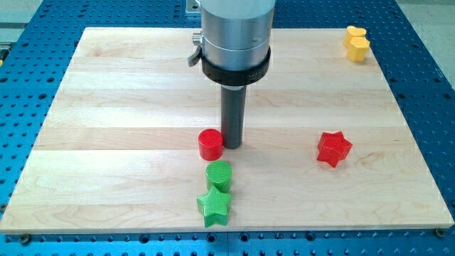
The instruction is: Push the red circle into the green circle
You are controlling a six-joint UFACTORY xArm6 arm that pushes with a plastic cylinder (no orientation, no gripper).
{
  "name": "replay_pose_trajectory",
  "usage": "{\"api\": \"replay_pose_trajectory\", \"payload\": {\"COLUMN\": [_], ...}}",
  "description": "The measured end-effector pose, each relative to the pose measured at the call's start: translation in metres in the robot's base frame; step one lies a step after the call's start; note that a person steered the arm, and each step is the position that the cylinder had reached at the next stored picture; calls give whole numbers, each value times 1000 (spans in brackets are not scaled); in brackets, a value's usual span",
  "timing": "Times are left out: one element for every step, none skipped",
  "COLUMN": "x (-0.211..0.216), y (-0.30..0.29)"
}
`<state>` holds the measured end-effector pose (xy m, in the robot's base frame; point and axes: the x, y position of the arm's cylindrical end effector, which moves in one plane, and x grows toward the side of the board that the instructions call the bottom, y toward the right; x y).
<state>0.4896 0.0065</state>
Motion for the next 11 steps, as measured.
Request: {"api": "replay_pose_trajectory", "payload": {"x": [-6, -49, -60, -44, -30, -28, -14, -10, -10, -10, -10], "y": [9, 9, -36, -51, -51, -51, -43, -27, -27, -37, -53]}}
